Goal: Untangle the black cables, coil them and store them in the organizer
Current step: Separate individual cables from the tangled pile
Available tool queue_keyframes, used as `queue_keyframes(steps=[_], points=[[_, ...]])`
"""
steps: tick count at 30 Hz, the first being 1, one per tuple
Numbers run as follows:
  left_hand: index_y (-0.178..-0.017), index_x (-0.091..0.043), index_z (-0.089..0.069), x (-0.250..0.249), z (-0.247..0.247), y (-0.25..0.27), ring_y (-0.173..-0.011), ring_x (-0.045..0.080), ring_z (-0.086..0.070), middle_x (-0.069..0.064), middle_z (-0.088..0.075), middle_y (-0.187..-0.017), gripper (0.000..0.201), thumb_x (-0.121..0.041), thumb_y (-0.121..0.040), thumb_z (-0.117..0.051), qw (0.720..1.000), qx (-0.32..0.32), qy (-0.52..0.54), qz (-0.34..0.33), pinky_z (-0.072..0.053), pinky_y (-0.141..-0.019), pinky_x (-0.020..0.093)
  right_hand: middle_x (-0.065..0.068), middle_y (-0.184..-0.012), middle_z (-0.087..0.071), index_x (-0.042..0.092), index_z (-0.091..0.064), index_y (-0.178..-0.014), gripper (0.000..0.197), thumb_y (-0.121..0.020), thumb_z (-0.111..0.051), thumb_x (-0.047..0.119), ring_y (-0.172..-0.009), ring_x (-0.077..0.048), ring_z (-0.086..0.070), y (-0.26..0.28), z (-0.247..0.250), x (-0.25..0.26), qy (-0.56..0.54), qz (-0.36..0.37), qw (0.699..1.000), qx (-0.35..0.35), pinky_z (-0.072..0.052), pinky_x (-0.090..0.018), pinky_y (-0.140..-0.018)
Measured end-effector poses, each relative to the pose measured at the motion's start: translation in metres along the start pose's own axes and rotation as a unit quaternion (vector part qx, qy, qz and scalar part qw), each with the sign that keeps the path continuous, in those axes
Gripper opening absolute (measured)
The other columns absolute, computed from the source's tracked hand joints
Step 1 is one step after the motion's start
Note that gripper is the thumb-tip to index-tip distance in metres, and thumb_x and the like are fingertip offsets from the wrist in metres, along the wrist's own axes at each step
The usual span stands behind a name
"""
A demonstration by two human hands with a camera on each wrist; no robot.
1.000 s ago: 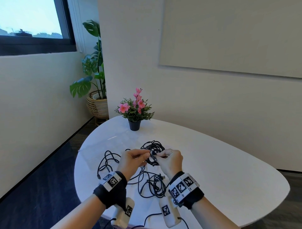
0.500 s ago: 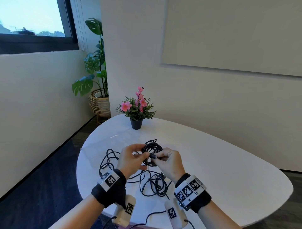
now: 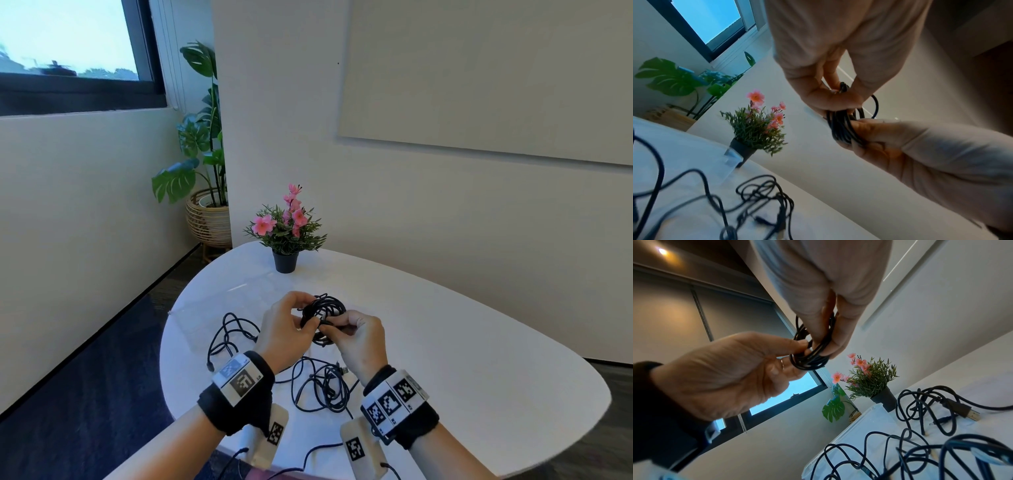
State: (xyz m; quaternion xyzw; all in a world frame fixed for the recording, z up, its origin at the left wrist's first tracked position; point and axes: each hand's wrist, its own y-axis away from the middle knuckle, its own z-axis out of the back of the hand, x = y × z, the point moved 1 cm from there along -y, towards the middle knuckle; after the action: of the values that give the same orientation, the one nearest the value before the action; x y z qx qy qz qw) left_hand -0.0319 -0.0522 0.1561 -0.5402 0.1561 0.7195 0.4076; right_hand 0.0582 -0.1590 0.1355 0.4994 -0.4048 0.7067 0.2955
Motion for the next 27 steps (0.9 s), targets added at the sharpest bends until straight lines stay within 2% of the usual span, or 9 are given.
queue_keyframes(steps=[3,6,9,11,15,18,22,25,27], points=[[-0.115,-0.023,-0.055,-0.001,0.002,-0.001,-0.081,0.009,-0.062,-0.008,-0.059,-0.098,0.029,-0.013,-0.088,-0.061,0.996,0.033,-0.082,-0.028,-0.051,-0.059,0.018,0.002,-0.074,-0.071,0.024,-0.070,-0.067,0.027,-0.065,-0.083,0.000,-0.071,-0.014,-0.070,0.001,0.003,-0.001,0.000,-0.013,1.000,0.005,-0.058,-0.033,-0.073],[-0.123,-0.017,-0.055,-0.003,0.002,0.001,-0.096,0.017,-0.059,-0.001,-0.056,-0.106,0.032,-0.014,-0.091,-0.056,0.989,0.052,-0.130,-0.051,-0.058,-0.072,0.033,0.004,-0.075,-0.071,0.027,-0.069,-0.068,0.027,-0.066,-0.083,0.003,-0.072,-0.013,-0.069,0.003,0.005,0.004,0.029,-0.002,0.999,0.020,-0.059,-0.034,-0.071],[-0.123,-0.014,-0.052,-0.003,-0.001,0.004,-0.087,0.018,-0.060,0.003,-0.047,-0.104,0.029,-0.009,-0.095,-0.048,0.993,0.041,-0.105,-0.043,-0.059,-0.060,0.028,0.005,-0.071,-0.068,0.025,-0.064,-0.065,0.029,-0.067,-0.082,0.002,-0.066,-0.003,-0.065,0.003,0.006,0.012,0.048,0.023,0.998,0.026,-0.054,-0.018,-0.065],[-0.124,-0.016,-0.052,-0.004,0.001,0.004,-0.084,0.016,-0.060,0.004,-0.044,-0.105,0.029,-0.011,-0.096,-0.049,0.995,0.054,-0.085,-0.024,-0.058,-0.059,0.025,0.005,-0.068,-0.065,0.023,-0.061,-0.062,0.031,-0.066,-0.081,0.000,-0.061,0.003,-0.062,0.003,0.006,0.014,0.046,0.023,0.998,0.023,-0.049,-0.010,-0.060],[-0.106,-0.033,-0.056,-0.002,0.008,0.005,-0.089,0.005,-0.060,-0.005,-0.055,-0.105,0.019,-0.021,-0.092,-0.059,0.994,0.101,-0.051,-0.008,-0.055,-0.071,0.022,0.000,-0.070,-0.068,0.023,-0.062,-0.060,0.028,-0.063,-0.086,0.008,-0.065,-0.009,-0.064,0.002,0.009,0.011,0.037,0.028,0.998,0.033,-0.056,-0.024,-0.065],[-0.096,-0.027,-0.062,-0.005,0.009,0.007,-0.082,0.009,-0.068,-0.004,-0.068,-0.092,0.018,-0.011,-0.089,-0.062,0.994,0.094,0.045,0.040,-0.059,-0.066,0.029,0.001,-0.070,-0.068,0.024,-0.063,-0.061,0.027,-0.062,-0.087,0.011,-0.069,-0.015,-0.064,0.001,0.007,0.011,0.051,0.029,0.998,0.038,-0.057,-0.028,-0.067],[-0.097,-0.023,-0.068,-0.003,0.010,0.002,-0.080,0.014,-0.070,-0.003,-0.072,-0.084,0.021,-0.006,-0.084,-0.067,0.997,0.048,0.042,0.040,-0.058,-0.078,0.037,0.002,-0.072,-0.067,0.022,-0.061,-0.064,0.029,-0.063,-0.085,0.006,-0.071,-0.018,-0.064,0.000,0.006,0.013,0.066,0.031,0.996,0.045,-0.055,-0.024,-0.066],[-0.084,-0.035,-0.069,-0.002,0.009,0.000,-0.078,0.012,-0.070,-0.005,-0.073,-0.079,0.028,-0.007,-0.080,-0.071,1.000,0.026,0.004,0.014,-0.057,-0.081,0.034,0.002,-0.066,-0.057,0.020,-0.049,-0.065,0.037,-0.063,-0.084,0.007,-0.062,-0.017,-0.052,0.003,0.006,0.016,0.110,0.054,0.992,0.032,-0.042,-0.020,-0.057],[-0.089,-0.028,-0.073,-0.001,0.005,0.001,-0.073,0.007,-0.068,-0.010,-0.071,-0.074,0.023,-0.007,-0.080,-0.072,1.000,0.013,-0.012,0.010,-0.055,-0.077,0.020,0.003,-0.063,-0.050,0.014,-0.043,-0.072,0.043,-0.062,-0.084,0.010,-0.056,-0.014,-0.043,0.005,0.005,0.015,0.120,0.059,0.991,0.012,-0.035,-0.019,-0.051]])
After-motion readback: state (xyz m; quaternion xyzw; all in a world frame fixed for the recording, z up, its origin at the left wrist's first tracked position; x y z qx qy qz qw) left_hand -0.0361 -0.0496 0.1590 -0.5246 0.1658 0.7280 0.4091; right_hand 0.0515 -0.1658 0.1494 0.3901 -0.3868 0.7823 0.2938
